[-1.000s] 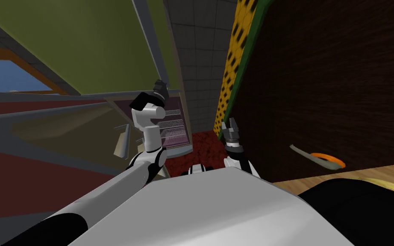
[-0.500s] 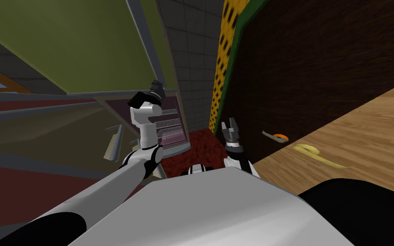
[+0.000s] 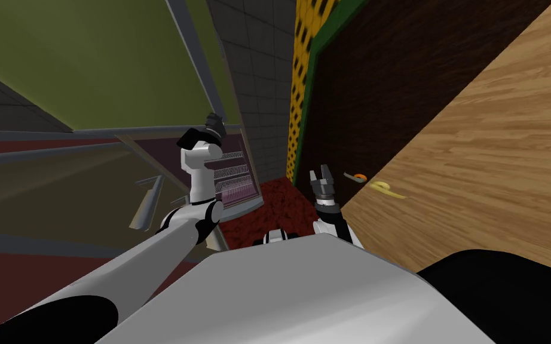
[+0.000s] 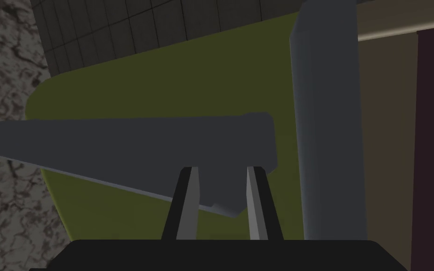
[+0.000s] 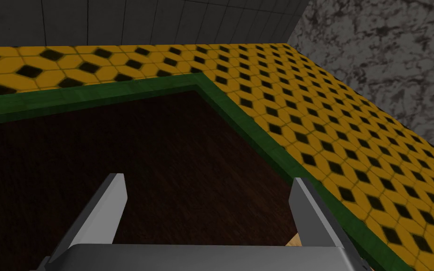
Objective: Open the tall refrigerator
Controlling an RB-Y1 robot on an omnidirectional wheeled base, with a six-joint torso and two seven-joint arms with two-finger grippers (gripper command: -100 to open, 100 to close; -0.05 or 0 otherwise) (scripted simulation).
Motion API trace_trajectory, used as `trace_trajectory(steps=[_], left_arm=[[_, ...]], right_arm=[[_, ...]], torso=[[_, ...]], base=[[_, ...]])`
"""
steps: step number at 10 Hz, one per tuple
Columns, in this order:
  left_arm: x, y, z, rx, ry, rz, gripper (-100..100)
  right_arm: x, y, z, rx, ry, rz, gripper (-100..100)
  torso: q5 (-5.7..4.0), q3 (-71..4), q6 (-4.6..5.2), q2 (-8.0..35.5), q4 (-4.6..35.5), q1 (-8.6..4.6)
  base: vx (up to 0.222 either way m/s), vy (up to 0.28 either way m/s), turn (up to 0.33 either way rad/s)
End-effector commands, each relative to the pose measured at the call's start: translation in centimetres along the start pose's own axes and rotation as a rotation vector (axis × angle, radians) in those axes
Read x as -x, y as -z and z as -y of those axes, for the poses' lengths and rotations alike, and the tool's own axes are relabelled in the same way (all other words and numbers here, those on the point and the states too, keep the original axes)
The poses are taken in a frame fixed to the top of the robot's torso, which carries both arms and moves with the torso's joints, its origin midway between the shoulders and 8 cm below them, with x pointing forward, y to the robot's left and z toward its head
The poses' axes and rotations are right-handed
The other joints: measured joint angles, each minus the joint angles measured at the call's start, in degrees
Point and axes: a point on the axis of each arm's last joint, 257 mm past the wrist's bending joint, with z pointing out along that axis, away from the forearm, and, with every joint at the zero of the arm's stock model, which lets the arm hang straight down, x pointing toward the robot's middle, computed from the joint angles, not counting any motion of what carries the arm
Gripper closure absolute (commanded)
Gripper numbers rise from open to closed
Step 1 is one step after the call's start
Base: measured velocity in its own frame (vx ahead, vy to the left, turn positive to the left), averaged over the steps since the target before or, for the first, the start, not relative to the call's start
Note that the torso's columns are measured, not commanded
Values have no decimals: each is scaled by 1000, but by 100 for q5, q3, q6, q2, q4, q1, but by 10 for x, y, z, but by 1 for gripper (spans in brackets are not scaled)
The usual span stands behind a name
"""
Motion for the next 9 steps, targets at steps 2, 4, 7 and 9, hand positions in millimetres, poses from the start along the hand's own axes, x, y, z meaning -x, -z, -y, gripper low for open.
trace_trajectory(steps=[2,4,7,9], left_arm=[[39,-11,2,-21,-9,62,100],[48,-14,-16,-3,-7,78,100],[87,-20,-20,-9,-7,132,100],[124,-24,-19,-20,-1,187,100]], right_arm=[[0,0,0,0,0,0,0],[0,0,0,0,0,0,0],[0,0,0,0,0,0,0],[0,0,0,0,0,0,0]], torso=[[2,-36,-5,-59,-29,-2],[-12,7,15,4,-14,-26],[-17,-24,20,-25,-10,-15],[-14,-5,-3,-17,-9,-23]], base=[[-148,31,-195],[-228,48,-175],[-161,9,-203],[-188,42,-195]])
